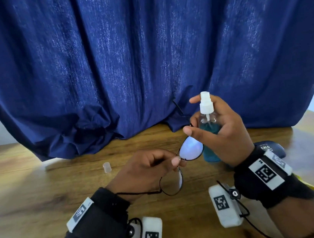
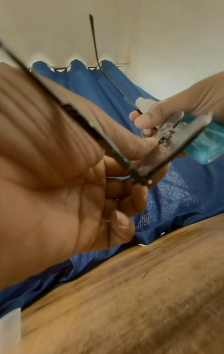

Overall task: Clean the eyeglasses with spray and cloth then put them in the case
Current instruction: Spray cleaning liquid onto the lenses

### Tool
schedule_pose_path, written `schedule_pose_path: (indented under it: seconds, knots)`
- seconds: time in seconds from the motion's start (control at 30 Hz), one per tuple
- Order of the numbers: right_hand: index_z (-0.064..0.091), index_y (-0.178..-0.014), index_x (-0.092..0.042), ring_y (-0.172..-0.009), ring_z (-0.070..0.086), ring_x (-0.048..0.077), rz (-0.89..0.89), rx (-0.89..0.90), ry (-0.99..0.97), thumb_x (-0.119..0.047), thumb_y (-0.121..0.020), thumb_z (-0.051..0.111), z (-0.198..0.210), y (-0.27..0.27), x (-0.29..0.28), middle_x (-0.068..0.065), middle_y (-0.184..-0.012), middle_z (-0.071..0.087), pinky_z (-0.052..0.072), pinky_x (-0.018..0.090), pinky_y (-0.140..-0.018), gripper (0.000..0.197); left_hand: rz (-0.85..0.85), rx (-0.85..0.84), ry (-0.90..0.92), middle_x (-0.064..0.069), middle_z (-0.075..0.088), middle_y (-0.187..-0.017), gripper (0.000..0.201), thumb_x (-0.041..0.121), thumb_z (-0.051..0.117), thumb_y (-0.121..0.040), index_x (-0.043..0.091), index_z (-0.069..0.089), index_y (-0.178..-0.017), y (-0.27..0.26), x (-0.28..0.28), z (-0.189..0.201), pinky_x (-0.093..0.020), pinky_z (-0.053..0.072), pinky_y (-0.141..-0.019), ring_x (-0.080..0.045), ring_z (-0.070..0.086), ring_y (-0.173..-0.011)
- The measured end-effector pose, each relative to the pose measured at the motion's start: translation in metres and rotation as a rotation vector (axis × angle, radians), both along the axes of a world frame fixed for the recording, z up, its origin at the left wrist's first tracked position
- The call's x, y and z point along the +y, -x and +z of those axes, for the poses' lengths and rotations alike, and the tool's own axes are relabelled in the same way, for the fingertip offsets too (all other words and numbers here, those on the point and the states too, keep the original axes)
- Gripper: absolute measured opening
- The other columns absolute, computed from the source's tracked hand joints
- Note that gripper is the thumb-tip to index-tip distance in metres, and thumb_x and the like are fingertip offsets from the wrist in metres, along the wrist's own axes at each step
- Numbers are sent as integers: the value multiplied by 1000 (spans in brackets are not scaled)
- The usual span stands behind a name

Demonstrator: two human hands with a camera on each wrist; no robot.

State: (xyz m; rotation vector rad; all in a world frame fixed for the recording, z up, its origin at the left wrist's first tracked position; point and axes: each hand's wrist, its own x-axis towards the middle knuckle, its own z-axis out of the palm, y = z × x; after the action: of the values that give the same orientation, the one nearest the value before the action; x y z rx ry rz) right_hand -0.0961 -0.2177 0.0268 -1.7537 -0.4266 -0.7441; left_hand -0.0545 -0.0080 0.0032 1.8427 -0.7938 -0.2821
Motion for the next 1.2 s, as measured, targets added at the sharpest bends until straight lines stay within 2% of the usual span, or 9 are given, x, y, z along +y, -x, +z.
schedule_pose_path:
  seconds: [0.17, 0.23, 0.33, 0.43, 0.6, 0.77, 0.93, 1.1, 1.2]
  knots:
    - [56, -126, -20, -76, 64, 28, -2, 27, 9, -11, -83, 81, -1, 0, 5, 12, -81, 65, 57, 29, -73, 50, 53, 17, 3, 12, 82, -98, 15, 30, 71, -93, 19, 80, -98, -3, 0, -5, -11, 52, -80, 1, 74, -93]
    - [52, -134, -24, -74, 66, 24, 12, 22, -2, -12, -84, 80, -3, -1, 7, 11, -85, 67, 58, 31, -71, 59, 82, 74, 63, 8, 82, -98, 20, 33, 72, -89, 17, 82, -96, 0, 0, -6, -11, 53, -80, -1, 74, -95]
    - [34, -149, -39, -59, 66, 24, -3, 23, -73, -24, -87, 75, -6, -4, 7, 10, -91, 68, 58, 44, -53, 76, 257, 144, 230, 3, 83, -94, 18, 30, 76, -87, 13, 83, -89, -3, 3, -3, -14, 54, -80, -8, 76, -95]
    - [36, -148, -36, -52, 60, 31, -177, -49, 73, -30, -94, 66, -7, -5, 3, 9, -83, 64, 56, 48, -51, 63, 439, 198, 390, -5, 82, -91, 18, 20, 74, -91, 9, 81, -79, -12, 10, -4, -26, 53, -89, -19, 76, -98]
    - [44, -138, -42, -61, 56, 17, -241, -143, 297, -20, -97, 63, -9, -8, 2, -10, -79, 57, 52, 30, -59, 51, 467, 239, 440, -3, 83, -92, 19, 21, 72, -92, 8, 81, -83, -14, 9, -6, -30, 48, -94, -12, 75, -96]
    - [45, -136, -40, -72, 59, 0, -235, -62, 454, -20, -97, 65, -14, -13, -3, -32, -85, 56, 41, 9, -66, 48, 440, 207, 457, -2, 83, -94, 18, 22, 72, -92, 9, 81, -84, -11, 3, -7, -27, 47, -92, -13, 75, -102]
    - [50, -129, -32, -67, 58, 0, -274, -66, 498, -17, -97, 66, -14, -11, -1, -20, -68, 52, 39, 6, -61, 38, 444, 202, 466, -2, 83, -93, 17, 21, 72, -92, 9, 81, -84, -12, 2, -9, -25, 46, -88, -12, 75, -100]
    - [44, -139, -41, -74, 58, 2, -266, -121, 431, -20, -96, 67, -10, -8, 2, -27, -83, 52, 42, 12, -69, 52, 475, 191, 487, 1, 83, -93, 18, 22, 72, -93, 11, 82, -85, -12, 5, -7, -24, 45, -89, -5, 74, -97]
    - [44, -140, -40, -75, 60, 3, -217, -145, 473, -20, -95, 68, -9, -6, 5, -31, -85, 53, 44, 8, -69, 55, 536, 177, 529, 2, 83, -91, 19, 25, 72, -93, 12, 83, -84, -16, 12, -4, -23, 47, -86, -1, 75, -91]
